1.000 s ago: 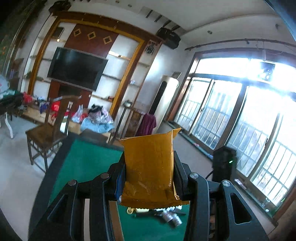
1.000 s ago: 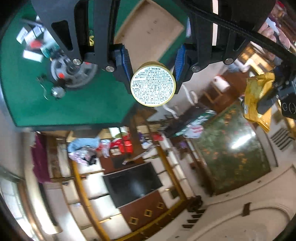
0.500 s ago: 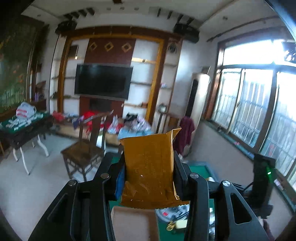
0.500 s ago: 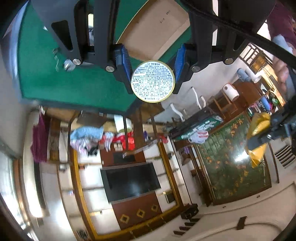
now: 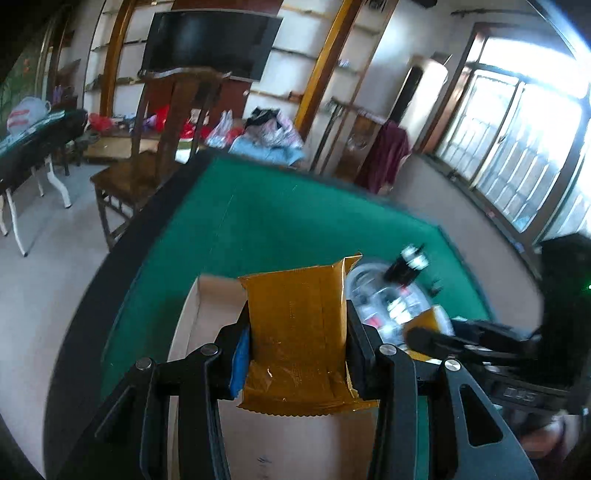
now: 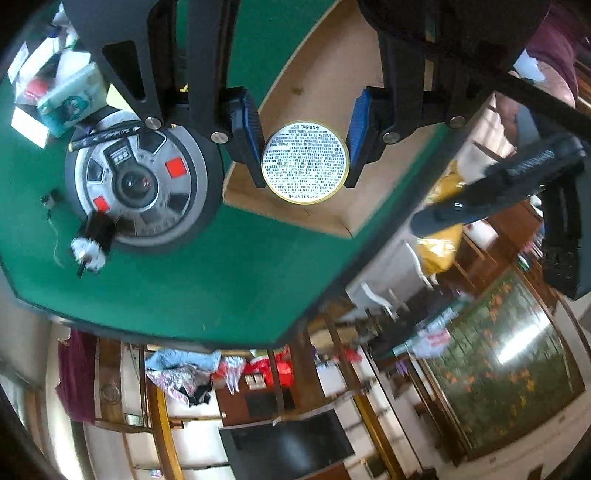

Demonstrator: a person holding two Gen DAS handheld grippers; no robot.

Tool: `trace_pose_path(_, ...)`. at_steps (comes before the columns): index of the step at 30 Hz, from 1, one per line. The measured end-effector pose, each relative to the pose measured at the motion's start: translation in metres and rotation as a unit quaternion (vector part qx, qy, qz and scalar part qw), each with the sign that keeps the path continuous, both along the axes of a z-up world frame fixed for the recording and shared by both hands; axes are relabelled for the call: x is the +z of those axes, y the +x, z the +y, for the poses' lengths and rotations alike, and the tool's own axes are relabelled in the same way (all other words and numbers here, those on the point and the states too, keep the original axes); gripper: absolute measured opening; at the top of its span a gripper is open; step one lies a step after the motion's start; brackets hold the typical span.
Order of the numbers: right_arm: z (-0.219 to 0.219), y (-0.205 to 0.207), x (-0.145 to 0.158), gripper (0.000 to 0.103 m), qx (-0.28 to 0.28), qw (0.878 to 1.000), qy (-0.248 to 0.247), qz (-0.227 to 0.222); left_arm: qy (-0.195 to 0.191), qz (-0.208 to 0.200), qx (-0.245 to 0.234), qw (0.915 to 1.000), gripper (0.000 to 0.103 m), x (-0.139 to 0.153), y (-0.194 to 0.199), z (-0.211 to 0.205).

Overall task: Organize objects
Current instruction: 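Carry the envelope and tape roll into the cardboard tray and release both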

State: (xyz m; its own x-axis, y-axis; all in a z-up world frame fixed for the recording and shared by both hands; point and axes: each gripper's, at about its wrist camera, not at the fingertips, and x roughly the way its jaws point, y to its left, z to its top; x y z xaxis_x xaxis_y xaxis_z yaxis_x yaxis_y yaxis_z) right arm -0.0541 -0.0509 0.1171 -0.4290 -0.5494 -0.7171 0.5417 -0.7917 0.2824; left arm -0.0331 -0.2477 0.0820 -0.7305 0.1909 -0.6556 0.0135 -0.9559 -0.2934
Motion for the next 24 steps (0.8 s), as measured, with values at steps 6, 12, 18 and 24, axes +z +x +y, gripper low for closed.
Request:
trace_pose_path(6,-0.02,-0.024,-0.041,0.038,-0.001,0.999,0.042,-0.025,-0.009,-0.052,0.001,0.9986,0.038,-0.05,-0.027,0.011)
trace_pose_path(12,-0.028,-0.04,-0.06,0.038,-0.016,0.997,0.067,-0.038,-0.001,-0.094,0.001,0.9956,0.038,-0.068,-0.056,0.011)
trace_pose_path(18,-0.024,-0.05,-0.063,0.038,-0.029,0.996,0.077,-0.037,0.01,-0.115,0.003,0.9933,0.038,-0.082,-0.077,0.006)
trace_pose_path(24,-0.026,-0.051,-0.065,0.038,-0.034,0.996,0.081,-0.03,0.035,-0.111,0.017,0.993,0.04,-0.085,-0.082,0.0)
